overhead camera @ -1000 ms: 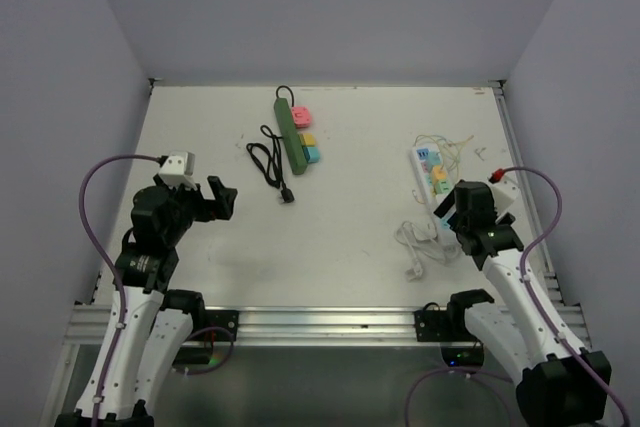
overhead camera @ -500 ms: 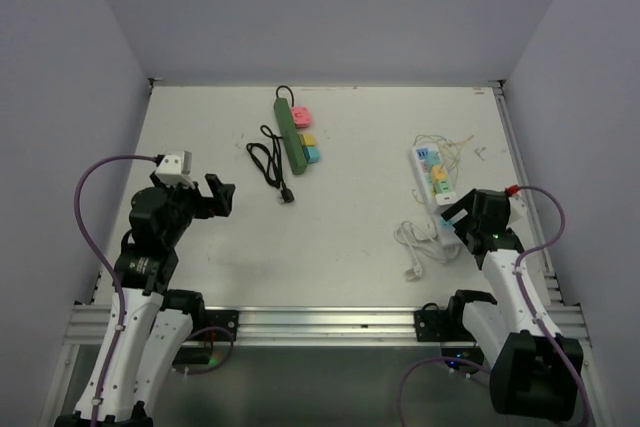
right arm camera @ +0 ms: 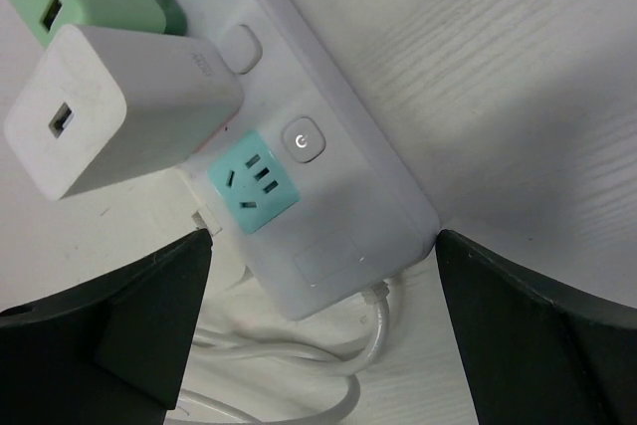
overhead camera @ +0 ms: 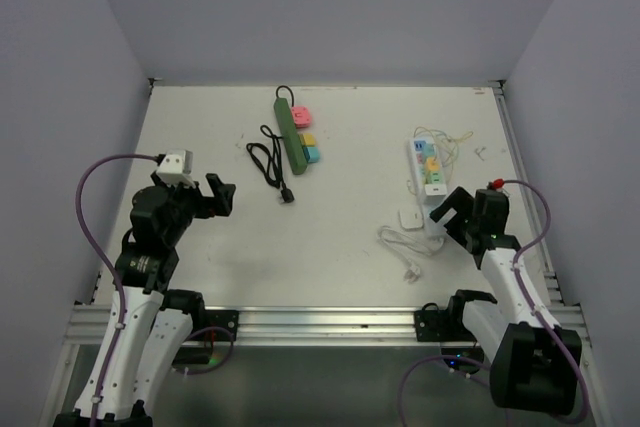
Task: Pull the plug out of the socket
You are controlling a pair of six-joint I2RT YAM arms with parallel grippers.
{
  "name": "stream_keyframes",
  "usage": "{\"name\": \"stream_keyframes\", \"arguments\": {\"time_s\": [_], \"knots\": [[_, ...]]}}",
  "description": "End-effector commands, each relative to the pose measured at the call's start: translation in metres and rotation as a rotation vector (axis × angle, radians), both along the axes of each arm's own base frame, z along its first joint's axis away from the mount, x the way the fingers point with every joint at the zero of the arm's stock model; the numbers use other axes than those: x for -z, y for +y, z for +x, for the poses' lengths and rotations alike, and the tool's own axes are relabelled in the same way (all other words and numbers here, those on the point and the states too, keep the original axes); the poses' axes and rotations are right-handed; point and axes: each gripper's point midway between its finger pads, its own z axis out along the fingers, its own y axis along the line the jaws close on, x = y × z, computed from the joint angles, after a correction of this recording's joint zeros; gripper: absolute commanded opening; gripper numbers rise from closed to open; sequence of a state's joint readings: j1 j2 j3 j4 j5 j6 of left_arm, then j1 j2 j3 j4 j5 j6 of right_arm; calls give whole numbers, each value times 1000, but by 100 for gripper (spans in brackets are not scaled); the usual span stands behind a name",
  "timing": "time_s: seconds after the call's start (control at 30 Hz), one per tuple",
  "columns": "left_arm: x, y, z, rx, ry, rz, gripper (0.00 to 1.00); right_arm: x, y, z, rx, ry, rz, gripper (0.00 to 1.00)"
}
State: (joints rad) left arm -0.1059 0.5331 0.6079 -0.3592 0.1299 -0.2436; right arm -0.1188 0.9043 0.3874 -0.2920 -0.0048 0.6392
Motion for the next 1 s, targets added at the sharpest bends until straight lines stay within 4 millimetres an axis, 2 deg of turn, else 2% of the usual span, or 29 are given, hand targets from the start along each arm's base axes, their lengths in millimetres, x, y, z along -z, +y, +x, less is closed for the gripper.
{"name": "stream_keyframes", "arguments": {"time_s": [0.0,0.13,0.37,0.5,0.53,0.63,0.8,0.97], "knots": [[-13,-2,5,8,-51,-7,99,-15,29,19,-151,-110,96,99],[-12,-3,6,11,-46,-7,100,-15,42,22,-211,-115,116,99],[-5,-5,9,11,-15,-22,100,-16,83,23,-374,-74,11,99],[-3,-9,11,23,-5,-39,100,-16,73,24,-340,-39,-50,99],[0,-12,11,42,9,-48,100,-15,63,23,-311,-27,-92,99],[6,-21,13,81,38,-72,100,-21,56,24,-283,-33,-135,99],[15,-24,17,97,85,-71,100,-26,59,27,-288,-32,-170,99],[18,-19,17,73,86,-55,100,-24,69,28,-311,6,-240,99]]}}
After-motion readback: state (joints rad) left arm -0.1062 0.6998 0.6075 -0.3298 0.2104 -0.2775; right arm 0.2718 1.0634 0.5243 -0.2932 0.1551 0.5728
